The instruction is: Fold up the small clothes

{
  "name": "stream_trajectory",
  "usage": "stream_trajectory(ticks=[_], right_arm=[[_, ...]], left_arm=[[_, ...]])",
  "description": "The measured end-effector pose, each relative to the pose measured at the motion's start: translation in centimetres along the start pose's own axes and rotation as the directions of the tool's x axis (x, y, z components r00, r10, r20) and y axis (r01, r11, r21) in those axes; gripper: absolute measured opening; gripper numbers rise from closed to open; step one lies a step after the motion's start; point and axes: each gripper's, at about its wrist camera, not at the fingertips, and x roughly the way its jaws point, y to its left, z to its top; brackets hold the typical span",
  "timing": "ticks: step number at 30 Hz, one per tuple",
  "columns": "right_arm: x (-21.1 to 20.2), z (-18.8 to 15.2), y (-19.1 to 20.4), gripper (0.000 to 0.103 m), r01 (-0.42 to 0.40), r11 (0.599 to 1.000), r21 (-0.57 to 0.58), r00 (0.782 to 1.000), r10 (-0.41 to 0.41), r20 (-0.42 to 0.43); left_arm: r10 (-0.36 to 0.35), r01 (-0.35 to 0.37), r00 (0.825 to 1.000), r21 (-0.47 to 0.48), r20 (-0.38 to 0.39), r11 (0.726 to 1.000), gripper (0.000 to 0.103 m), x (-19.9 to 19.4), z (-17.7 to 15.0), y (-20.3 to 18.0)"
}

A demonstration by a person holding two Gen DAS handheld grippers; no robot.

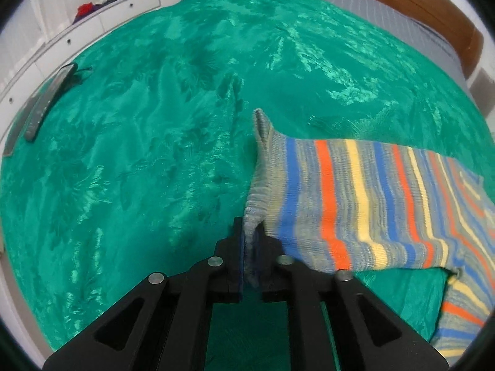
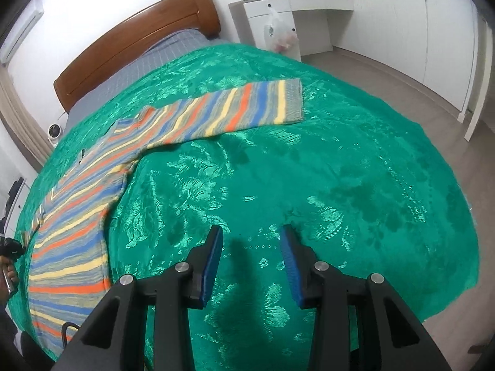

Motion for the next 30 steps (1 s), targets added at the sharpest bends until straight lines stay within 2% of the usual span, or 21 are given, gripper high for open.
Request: stream_trajectory(ticks=[1,2,3,4,5,6,8,10,13,16,20,24,30], right_arm=[[-0.2,0.1,0.1,0.040,0.004,1.000,-0.004,1.000,-0.004,0.006],[-0.4,0.2,0.3,0.043,0.006,1.000,-0.011,1.000,-0.006,0.014],[-0.6,0.3,0.6,0.050,0.009,1.000,-0.021,1.000,-0.008,0.025],[-0.9,0.4,0.9,0.053,0.014,0.999,-0.037,0.999,-0.013,0.043],[-1.4,0.6,1.4,0.060,0.025,0.998,-0.057,0.997,-0.021,0.074],[-1.7,0.8,1.7,0.066,0.029,0.997,-0.064,0.995,-0.023,0.092],[-1.8,1.6,2.4,0.072,0.026,0.997,-0.076,0.992,-0.016,0.126],[-1.2,2.7,3.2,0.072,0.025,0.996,-0.082,0.990,-0.013,0.143],[0.7,4.6,4.1,0.072,0.029,0.997,-0.075,0.986,-0.016,0.165],[3.7,5.8,4.6,0.072,0.052,0.994,-0.093,0.986,-0.037,0.163],[7.7,5.0,3.4,0.074,0.109,0.990,-0.086,0.988,-0.098,0.118],[8.5,4.1,1.8,0.088,-0.003,0.999,-0.046,0.990,0.009,0.140],[8.9,3.6,1.8,0.092,-0.018,0.998,-0.060,0.987,0.027,0.157]], left_arm=[[0.011,-0.011,1.000,-0.005,0.010,1.000,0.018,-0.5,-0.2,0.5],[0.029,-0.029,0.999,-0.004,0.031,1.000,0.032,-1.5,-0.9,1.2],[0.026,-0.026,0.998,0.000,0.051,1.000,0.042,-2.4,-1.7,1.8],[0.014,-0.015,0.998,0.005,0.066,1.000,0.060,-3.4,-2.5,2.1],[-0.009,0.008,0.996,0.015,0.085,1.000,0.069,-4.3,-3.6,2.5],[-0.043,0.040,0.994,0.030,0.099,0.999,0.072,-5.2,-4.9,2.8],[-0.111,0.107,0.990,0.045,0.091,0.993,0.075,-6.1,-7.4,3.0],[-0.146,0.142,0.986,0.054,0.083,0.988,0.077,-6.0,-8.7,2.6],[-0.113,0.100,0.987,0.113,0.118,0.989,0.090,-5.2,-9.8,1.4],[-0.119,0.098,0.983,0.151,0.141,0.984,0.103,-3.6,-10.1,0.9],[-0.154,0.109,0.956,0.189,0.249,0.976,0.103,-3.3,-11.7,1.3],[-0.177,0.130,0.948,0.185,0.265,0.974,0.103,-3.0,-11.7,1.7],[-0.173,0.123,0.943,0.187,0.283,0.975,0.103,-2.4,-11.9,1.7]])
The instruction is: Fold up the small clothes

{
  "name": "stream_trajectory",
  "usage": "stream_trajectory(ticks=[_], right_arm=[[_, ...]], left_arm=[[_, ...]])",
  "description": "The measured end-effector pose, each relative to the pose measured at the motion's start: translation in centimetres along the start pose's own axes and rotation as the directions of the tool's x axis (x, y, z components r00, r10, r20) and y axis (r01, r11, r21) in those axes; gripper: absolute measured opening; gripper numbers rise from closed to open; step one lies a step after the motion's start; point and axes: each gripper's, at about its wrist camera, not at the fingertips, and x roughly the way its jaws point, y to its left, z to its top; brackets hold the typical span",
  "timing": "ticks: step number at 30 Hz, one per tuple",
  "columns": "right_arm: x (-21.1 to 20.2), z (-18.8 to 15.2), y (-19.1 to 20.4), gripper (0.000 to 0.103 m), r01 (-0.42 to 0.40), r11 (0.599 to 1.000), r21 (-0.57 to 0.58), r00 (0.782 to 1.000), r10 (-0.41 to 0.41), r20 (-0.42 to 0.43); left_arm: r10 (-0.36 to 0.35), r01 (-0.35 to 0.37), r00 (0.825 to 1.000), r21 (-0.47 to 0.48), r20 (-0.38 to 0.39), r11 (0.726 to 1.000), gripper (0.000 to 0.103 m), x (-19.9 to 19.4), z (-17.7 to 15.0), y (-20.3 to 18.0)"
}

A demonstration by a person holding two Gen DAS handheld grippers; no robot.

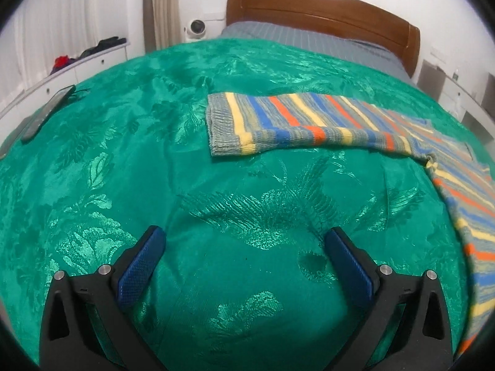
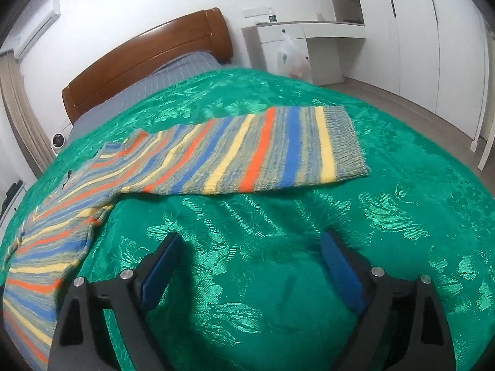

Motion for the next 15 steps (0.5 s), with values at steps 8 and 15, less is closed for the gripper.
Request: stream_trajectory(ticks=[8,15], right_arm=[[0.61,0.00,0.35,0.096,-0.009,1.000,-0.012,1.000,0.009,-0.002],[0.71,-0.12,0.28,0.096,-0.014,1.000,-0.011,1.000,0.014,-0.001]], left_arm=[[0.000,0.000,1.000,-0.001,0.002,1.000,0.103,-0.14,-0.16,-0.02],[0.004,-0.004,1.000,0.000,0.002,1.000,0.103,-0.14,-0.15,0.00]])
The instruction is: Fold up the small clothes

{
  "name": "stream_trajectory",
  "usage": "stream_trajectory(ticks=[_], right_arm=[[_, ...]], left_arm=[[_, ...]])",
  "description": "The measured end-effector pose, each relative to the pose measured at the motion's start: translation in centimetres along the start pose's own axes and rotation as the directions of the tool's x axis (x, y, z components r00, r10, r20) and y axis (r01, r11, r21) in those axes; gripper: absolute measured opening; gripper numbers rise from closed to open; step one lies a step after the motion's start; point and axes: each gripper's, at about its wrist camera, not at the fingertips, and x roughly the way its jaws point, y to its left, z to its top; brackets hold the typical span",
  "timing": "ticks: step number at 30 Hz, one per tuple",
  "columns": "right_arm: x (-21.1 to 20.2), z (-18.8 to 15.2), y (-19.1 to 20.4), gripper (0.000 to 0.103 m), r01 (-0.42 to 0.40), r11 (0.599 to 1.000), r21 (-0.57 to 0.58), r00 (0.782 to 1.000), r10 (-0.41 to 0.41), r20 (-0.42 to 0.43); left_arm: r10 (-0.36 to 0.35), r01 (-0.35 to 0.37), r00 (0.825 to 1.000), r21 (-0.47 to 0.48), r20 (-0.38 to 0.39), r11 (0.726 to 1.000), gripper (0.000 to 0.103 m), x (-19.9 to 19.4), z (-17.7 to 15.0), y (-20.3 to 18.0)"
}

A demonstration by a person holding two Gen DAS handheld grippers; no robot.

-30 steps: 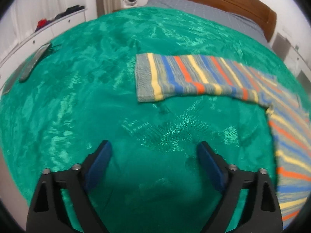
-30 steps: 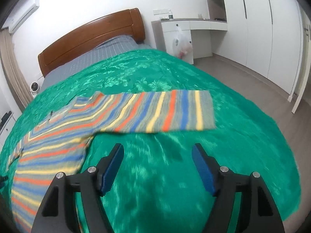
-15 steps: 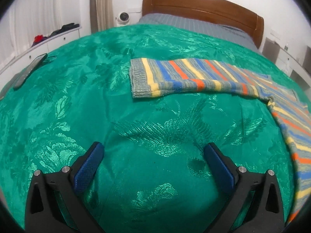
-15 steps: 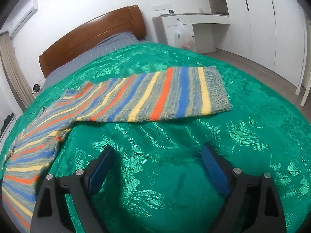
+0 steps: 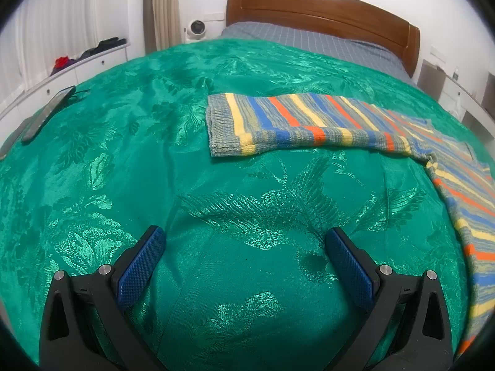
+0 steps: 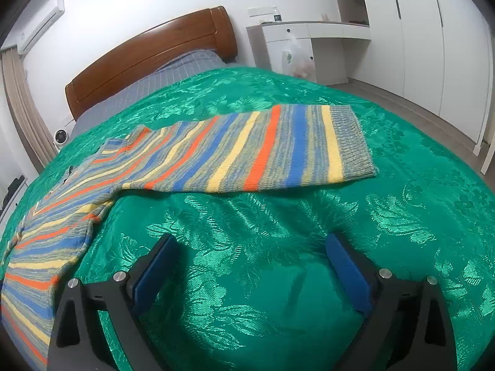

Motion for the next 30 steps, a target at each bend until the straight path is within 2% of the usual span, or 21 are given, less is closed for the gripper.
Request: stream_trajectory(ticks=[30], right_arm=[[0.13,0.00,0.12,0.097,0.002,1.000,-0.001,1.000,-0.002,-0.001]], left_arm=[[0.002,-0.002,1.000,0.001,0.001,1.000,0.103,-0.01,-0.03,-0.02]])
